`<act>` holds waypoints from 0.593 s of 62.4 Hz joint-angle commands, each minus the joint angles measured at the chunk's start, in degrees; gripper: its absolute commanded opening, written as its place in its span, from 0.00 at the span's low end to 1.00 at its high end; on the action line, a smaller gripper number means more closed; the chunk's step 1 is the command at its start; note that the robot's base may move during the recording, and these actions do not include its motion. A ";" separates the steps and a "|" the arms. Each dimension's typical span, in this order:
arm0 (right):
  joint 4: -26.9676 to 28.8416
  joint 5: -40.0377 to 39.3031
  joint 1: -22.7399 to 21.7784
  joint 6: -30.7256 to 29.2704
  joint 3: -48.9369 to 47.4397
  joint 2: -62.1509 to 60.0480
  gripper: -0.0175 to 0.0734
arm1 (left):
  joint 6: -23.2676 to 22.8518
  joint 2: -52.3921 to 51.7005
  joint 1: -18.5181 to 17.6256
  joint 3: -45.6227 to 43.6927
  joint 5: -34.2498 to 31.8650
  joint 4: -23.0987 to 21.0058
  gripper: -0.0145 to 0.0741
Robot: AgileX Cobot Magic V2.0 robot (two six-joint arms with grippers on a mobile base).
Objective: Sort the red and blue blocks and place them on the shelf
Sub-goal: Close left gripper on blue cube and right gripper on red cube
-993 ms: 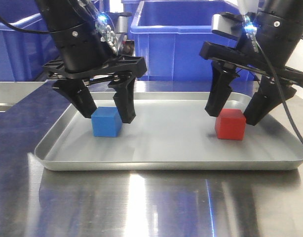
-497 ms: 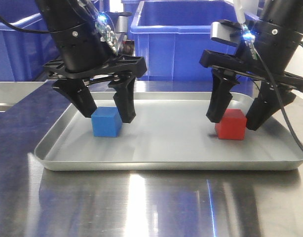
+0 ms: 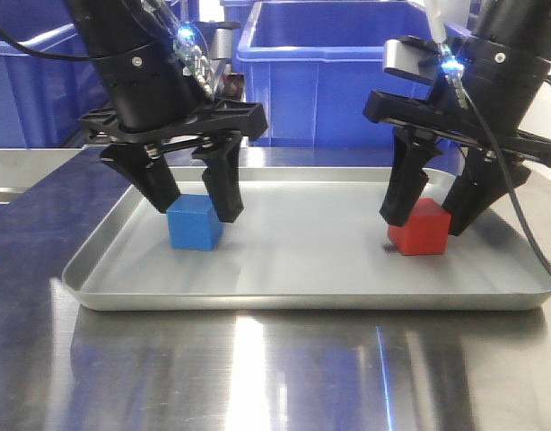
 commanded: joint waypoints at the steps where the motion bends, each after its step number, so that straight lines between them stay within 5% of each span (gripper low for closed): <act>1: 0.65 -0.65 -0.05 -0.34 -1.70 -2.65 0.37 | -0.57 -2.76 -0.54 -1.86 -1.92 -0.58 0.57; 12: 0.65 -0.65 -0.05 -0.39 -1.70 -2.65 0.27 | -0.57 -2.76 -0.54 -1.86 -1.92 -0.58 0.49; 37: 0.65 -0.65 -0.05 -0.39 -1.70 -2.65 0.27 | -0.57 -2.76 -0.54 -1.86 -1.92 -0.58 0.42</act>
